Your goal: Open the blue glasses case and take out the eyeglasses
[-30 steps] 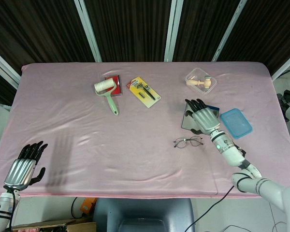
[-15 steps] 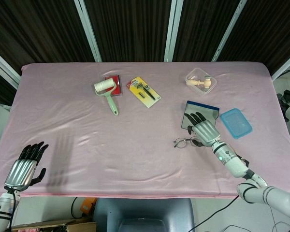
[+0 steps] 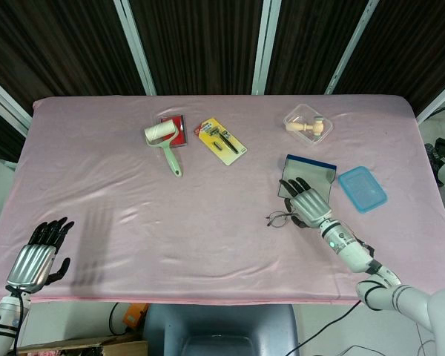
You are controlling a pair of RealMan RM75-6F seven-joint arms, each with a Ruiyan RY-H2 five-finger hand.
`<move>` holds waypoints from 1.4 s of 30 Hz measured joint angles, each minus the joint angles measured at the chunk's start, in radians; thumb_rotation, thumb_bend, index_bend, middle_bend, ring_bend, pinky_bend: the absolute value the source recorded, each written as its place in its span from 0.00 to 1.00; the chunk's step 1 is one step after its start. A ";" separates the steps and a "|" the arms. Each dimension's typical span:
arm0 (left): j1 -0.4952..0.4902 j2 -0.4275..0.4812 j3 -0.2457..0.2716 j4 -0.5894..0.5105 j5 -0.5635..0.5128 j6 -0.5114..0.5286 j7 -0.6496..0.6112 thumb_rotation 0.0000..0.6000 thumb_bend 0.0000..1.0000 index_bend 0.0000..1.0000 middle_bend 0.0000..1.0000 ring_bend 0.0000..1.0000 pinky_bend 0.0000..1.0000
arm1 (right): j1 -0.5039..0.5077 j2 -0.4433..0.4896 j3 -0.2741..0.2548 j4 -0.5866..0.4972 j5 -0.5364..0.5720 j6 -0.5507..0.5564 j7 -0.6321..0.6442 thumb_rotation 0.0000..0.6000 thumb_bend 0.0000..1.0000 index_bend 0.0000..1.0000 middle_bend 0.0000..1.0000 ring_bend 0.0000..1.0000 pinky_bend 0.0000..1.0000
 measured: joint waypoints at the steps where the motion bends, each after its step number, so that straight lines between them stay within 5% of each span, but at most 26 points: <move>1: 0.000 0.000 0.000 0.000 0.000 0.001 0.000 1.00 0.42 0.00 0.00 0.00 0.03 | 0.001 -0.002 -0.001 0.002 -0.001 -0.001 0.000 1.00 0.50 0.64 0.01 0.00 0.00; 25: 0.000 0.006 0.000 0.000 0.003 0.000 -0.017 1.00 0.42 0.00 0.00 0.00 0.03 | 0.016 -0.048 0.015 0.019 0.000 0.006 0.016 1.00 0.58 0.71 0.06 0.00 0.00; 34: 0.001 0.013 -0.001 0.000 0.007 0.004 -0.031 1.00 0.42 0.00 0.00 0.00 0.03 | 0.103 -0.141 0.107 0.009 0.054 -0.033 -0.011 1.00 0.58 0.71 0.08 0.00 0.00; 42: 0.005 0.024 -0.004 0.004 0.012 0.016 -0.062 1.00 0.42 0.00 0.00 0.00 0.03 | 0.239 -0.319 0.215 0.083 0.162 -0.108 -0.148 1.00 0.58 0.71 0.08 0.00 0.00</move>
